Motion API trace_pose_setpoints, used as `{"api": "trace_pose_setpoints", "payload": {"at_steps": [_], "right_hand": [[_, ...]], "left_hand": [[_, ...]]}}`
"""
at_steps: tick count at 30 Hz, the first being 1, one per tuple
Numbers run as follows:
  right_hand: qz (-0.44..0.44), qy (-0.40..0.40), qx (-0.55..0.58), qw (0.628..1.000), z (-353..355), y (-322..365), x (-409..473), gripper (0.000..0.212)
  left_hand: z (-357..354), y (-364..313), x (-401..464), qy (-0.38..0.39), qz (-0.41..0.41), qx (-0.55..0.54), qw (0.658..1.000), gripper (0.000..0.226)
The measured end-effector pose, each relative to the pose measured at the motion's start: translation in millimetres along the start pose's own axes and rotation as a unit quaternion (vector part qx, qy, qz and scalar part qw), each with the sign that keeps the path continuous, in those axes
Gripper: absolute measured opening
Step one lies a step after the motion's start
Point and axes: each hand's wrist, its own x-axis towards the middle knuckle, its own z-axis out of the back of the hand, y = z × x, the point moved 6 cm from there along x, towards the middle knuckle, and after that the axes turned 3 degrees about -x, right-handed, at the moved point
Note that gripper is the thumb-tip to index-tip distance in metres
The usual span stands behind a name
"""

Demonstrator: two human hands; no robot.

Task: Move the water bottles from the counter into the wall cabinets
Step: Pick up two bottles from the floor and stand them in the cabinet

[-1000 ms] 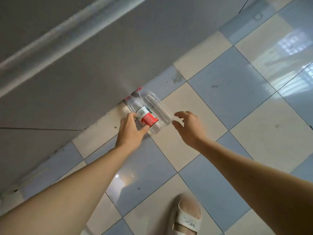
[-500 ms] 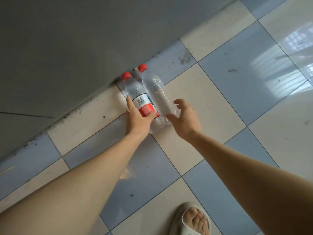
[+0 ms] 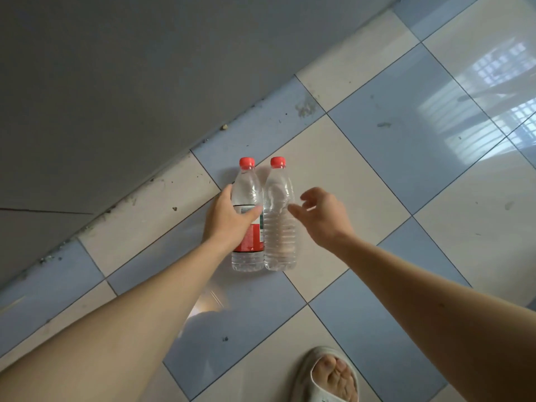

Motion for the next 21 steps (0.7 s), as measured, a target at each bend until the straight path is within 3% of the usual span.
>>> {"api": "trace_pose_setpoints", "payload": {"at_steps": [5,7,12,15,21], "right_hand": [[-0.026,0.031,0.075,0.996,-17.5,16.0,24.0,0.072],[-0.048,0.057,0.145,0.987,-32.2,16.9,25.4,0.073],[-0.071,0.021,0.220,0.973,-36.9,18.9,18.5,0.064],[-0.026,-0.036,0.213,0.976,-14.8,32.0,-0.2,0.063],[0.087,-0.099,0.109,0.985,32.3,62.2,-36.9,0.068]], "left_hand": [[-3.4,-3.5,24.3,-0.031,-0.010,0.001,0.999,0.079],[-3.4,-0.4,23.0,-0.034,-0.025,-0.017,0.999,0.073],[11.8,4.1,13.5,-0.037,-0.029,-0.056,0.997,0.078],[30.6,-9.4,-0.7,-0.050,-0.067,-0.055,0.995,0.079],[65.8,-52.2,-32.3,-0.064,-0.154,-0.032,0.986,0.057]]}}
